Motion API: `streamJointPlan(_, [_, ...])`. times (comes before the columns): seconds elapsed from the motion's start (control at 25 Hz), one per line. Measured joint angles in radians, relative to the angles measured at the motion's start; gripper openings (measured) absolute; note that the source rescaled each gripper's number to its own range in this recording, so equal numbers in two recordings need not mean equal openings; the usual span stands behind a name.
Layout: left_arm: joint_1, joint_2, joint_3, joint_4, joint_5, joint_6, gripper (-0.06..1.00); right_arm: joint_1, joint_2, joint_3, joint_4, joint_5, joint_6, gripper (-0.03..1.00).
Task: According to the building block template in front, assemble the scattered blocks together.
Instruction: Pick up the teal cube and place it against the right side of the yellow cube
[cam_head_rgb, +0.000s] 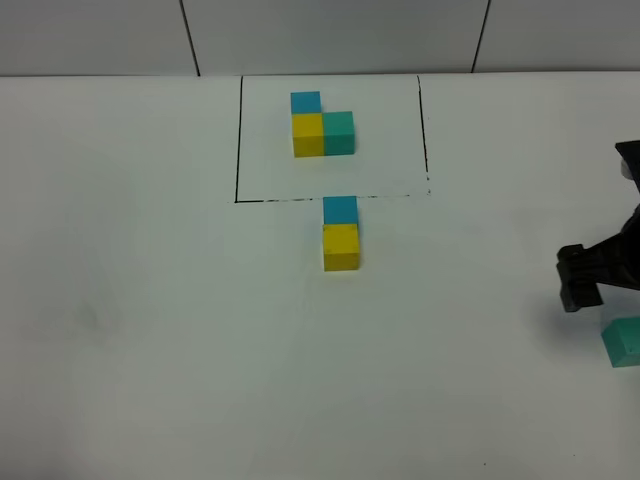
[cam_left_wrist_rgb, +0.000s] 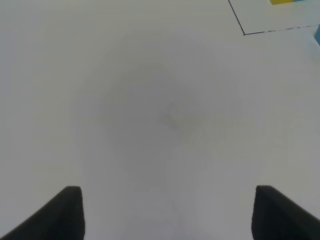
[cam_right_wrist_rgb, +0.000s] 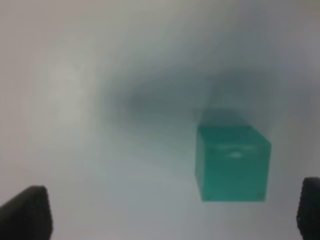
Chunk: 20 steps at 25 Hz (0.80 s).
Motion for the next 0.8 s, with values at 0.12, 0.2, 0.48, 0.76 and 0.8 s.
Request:
streamJointPlan(0.12, [0.0,0.0,0.0,0.0,0.0,0.0,0.58,-0.065,0.0,0.03,0.033,-0.027,-0.102,1.0])
streamJointPlan(0.2, [0.0,0.0,0.0,0.0,0.0,0.0,0.58,-0.1,0.0,0.051,0.061,-0.058,-0.169,1.0])
streamJointPlan(0.48, [0.0,0.0,0.0,0.0,0.0,0.0,0.58,-0.177,0.0,0.125,0.111,-0.172,-0.319,1.0])
streamJointPlan(0.76, [0.0,0.0,0.0,0.0,0.0,0.0,0.58,-0.225,0.032,0.157,0.117,-0.223,-0.357,1.0])
streamJointPlan(0.8, [0.0,0.0,0.0,0.0,0.0,0.0,0.58,-0.23,0.046,0.159,0.12,-0.223,-0.357,1.0])
